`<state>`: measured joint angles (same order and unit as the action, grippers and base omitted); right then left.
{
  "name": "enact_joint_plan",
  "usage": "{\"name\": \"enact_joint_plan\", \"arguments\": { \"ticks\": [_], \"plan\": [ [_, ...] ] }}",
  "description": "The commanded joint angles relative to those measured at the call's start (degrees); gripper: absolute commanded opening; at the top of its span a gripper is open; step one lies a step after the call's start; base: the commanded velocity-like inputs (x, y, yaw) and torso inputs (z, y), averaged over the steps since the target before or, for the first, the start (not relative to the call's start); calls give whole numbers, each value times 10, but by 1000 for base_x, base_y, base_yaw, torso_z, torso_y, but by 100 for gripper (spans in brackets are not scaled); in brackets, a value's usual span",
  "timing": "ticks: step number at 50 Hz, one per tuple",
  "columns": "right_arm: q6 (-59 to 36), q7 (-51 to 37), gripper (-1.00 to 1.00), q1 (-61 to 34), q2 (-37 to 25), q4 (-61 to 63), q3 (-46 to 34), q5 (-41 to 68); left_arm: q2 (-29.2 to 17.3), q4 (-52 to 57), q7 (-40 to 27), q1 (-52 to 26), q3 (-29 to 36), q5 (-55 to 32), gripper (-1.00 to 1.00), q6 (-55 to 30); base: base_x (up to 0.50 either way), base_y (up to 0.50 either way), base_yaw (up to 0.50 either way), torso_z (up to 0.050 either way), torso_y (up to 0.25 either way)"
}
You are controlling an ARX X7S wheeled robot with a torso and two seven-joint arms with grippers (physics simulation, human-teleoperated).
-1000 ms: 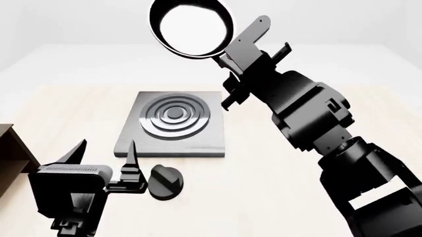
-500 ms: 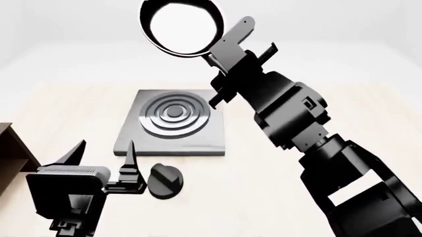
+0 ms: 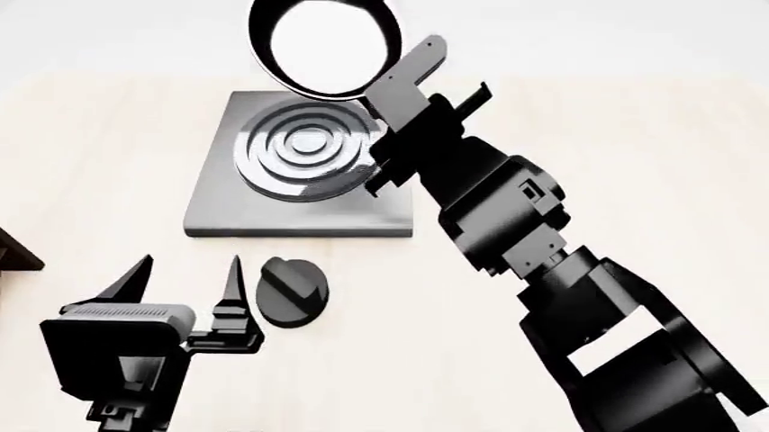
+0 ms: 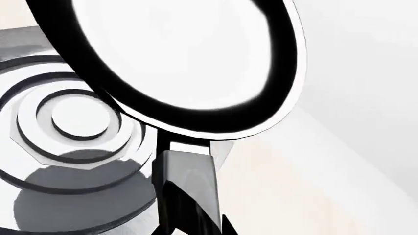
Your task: Turn on the stove and put the frying pan on it.
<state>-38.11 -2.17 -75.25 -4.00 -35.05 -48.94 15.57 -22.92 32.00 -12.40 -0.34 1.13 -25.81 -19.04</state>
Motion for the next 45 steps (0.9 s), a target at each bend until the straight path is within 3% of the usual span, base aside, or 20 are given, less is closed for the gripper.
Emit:
{"name": "enact_joint_plan", "arguments": {
  "ticks": [1, 30, 45],
  "plan": [
    [-6, -20, -100, 1, 4, 44, 3, -27, -2, 0, -1, 1, 1, 0, 100, 3, 0, 0, 0, 0, -250],
    [-11, -26, -100, 40, -19, 109, -29, -21, -2, -5, -10, -2, -1, -10, 100, -2, 0, 0, 0, 0, -25],
    [19, -24, -100, 40, -7, 52, -48, -31, -3, -8, -12, -1, 1, -9, 100, 0, 0, 0, 0, 0, 2]
  ]
}}
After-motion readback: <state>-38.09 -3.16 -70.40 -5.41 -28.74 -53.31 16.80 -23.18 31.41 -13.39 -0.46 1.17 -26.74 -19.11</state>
